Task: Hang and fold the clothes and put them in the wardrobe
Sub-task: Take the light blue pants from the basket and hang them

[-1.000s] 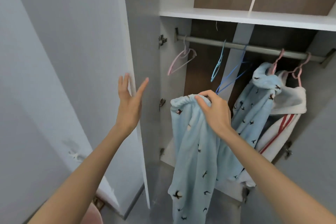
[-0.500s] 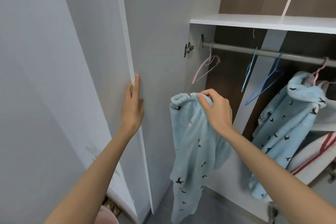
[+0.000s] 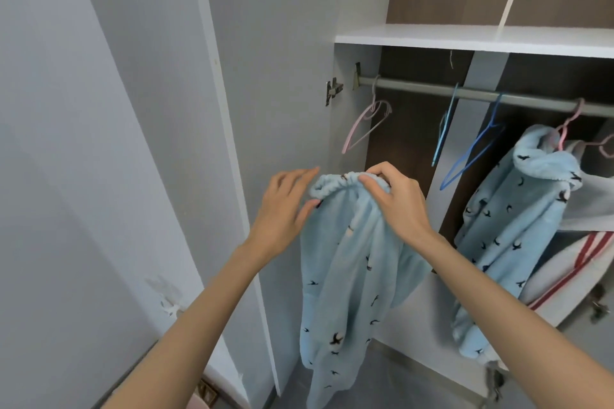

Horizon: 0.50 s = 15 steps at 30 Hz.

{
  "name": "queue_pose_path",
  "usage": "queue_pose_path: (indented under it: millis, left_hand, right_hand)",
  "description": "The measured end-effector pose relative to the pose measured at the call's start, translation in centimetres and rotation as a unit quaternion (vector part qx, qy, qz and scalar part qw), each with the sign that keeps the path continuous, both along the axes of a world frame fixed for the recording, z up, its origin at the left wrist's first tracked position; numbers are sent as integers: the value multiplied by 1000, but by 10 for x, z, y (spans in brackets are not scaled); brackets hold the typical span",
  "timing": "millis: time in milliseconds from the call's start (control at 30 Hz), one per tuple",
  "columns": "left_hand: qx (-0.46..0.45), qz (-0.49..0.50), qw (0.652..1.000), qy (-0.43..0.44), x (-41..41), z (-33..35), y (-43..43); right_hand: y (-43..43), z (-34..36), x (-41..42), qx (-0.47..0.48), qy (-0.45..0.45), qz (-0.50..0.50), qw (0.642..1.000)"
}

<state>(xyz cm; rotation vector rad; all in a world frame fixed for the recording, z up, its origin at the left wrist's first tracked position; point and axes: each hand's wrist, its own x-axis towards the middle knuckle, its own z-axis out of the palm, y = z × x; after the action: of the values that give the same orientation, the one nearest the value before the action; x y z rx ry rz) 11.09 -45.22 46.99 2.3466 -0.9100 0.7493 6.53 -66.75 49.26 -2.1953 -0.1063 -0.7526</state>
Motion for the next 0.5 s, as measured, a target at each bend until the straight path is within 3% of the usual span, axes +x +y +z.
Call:
queue_pose_path:
  millis: [133,333,500]
  left_hand:
    - [61,-79,992,80,0,0,-33]
    - [-65,-112,957,261,-2,10,-80]
    - [-124,-126,944,278,-19,17,-117]
  right_hand:
    - [-28,2,-18,14,9,12,1000]
    - [-75,-2,-54,31,47,-1,998]
    - [-111,-19,-69,46,115,9,992]
